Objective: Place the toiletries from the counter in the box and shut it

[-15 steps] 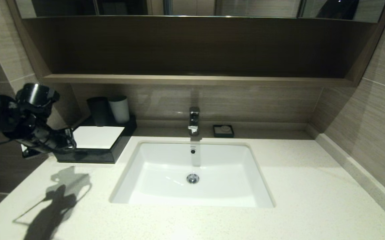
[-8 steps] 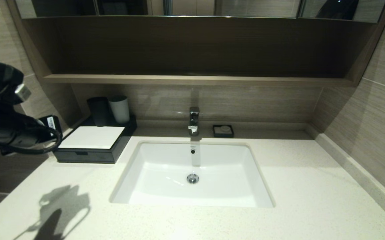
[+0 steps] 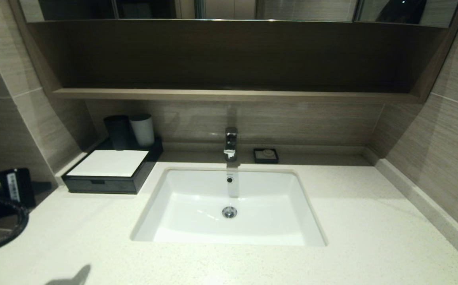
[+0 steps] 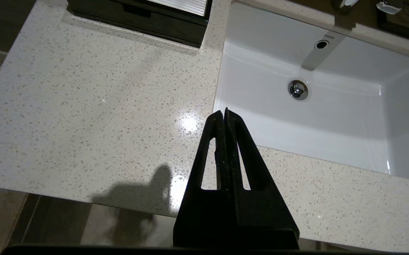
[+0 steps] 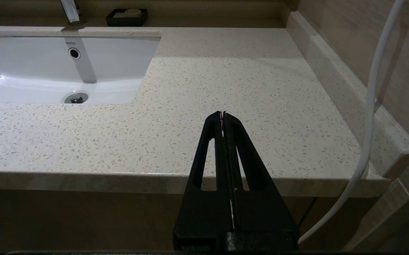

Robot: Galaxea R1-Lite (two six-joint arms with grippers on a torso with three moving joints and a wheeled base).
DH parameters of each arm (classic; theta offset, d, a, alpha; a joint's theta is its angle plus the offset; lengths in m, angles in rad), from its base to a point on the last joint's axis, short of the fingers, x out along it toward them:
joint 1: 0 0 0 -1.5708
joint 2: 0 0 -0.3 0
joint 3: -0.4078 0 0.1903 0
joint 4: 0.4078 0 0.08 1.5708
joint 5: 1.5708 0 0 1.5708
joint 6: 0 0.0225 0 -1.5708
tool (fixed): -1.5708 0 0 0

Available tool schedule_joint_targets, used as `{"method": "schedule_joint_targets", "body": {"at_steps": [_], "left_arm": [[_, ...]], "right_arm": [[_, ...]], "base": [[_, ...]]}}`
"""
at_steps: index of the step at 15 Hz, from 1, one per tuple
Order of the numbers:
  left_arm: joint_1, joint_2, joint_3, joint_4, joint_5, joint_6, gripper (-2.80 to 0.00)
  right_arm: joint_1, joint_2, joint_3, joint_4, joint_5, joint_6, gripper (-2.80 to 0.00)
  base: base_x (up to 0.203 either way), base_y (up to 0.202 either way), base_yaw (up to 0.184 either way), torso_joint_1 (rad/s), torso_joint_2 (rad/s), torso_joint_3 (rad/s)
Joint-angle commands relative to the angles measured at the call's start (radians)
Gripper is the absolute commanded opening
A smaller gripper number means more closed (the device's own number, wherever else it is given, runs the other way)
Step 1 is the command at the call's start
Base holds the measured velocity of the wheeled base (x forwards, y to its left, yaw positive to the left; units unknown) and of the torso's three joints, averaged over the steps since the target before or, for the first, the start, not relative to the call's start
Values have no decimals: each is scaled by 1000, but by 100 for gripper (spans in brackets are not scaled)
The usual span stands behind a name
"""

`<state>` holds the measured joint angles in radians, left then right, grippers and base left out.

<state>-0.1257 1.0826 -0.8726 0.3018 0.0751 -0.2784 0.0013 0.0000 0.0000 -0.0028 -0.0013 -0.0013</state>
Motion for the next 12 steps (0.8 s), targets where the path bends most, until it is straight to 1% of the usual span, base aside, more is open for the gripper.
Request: {"method": "schedule_joint_targets", "body": {"at_steps": [1, 2, 4, 5, 6, 7, 9, 12], "left_arm": [[-10, -114, 68, -6, 38, 51, -280], [-11, -134, 104, -20, 60, 80, -280], [-11, -173, 182, -63, 99, 101, -280], [-11, -197, 225, -87, 138, 106, -280], [-11, -225, 256, -106, 191, 121, -280], [-11, -252, 271, -116, 221, 151, -280], [-11, -328, 293, -118, 232, 211, -280], [1, -455, 365, -126, 212, 298, -280]], "right_arm": [[0, 0, 2, 0, 0, 0, -280], [0, 0, 2, 0, 0, 0, -280], [0, 0, 2, 0, 0, 1, -280], [0, 0, 2, 0, 0, 0, -280], [0, -1, 2, 0, 0, 0, -280], [0, 0, 2, 0, 0, 0, -280], [0, 0, 2, 0, 0, 0, -280], [0, 0, 1, 0, 0, 0, -280]], "base": [[0, 0, 0, 0, 0, 0], [0, 0, 0, 0, 0, 0], [0, 0, 0, 0, 0, 0], [0, 0, 0, 0, 0, 0], [0, 0, 0, 0, 0, 0], [0, 0, 0, 0, 0, 0], [0, 0, 0, 0, 0, 0], [0, 0, 0, 0, 0, 0]]}}
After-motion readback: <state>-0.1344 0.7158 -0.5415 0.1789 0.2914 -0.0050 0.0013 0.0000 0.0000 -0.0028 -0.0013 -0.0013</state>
